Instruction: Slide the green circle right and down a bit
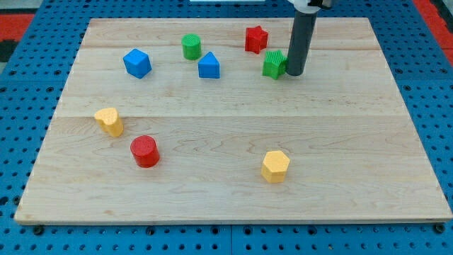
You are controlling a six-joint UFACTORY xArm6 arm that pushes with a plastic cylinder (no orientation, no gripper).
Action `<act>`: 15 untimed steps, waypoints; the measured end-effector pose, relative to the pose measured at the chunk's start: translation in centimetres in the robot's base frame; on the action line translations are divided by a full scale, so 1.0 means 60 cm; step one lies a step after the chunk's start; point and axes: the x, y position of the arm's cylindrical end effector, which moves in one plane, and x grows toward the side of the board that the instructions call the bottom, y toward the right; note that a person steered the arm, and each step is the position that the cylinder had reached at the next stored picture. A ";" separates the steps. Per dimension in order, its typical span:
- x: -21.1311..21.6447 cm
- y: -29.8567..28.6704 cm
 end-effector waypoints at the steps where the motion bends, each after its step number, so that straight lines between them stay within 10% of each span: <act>1: -0.056 0.004; 7: -0.174 -0.429; 15: -0.088 -0.063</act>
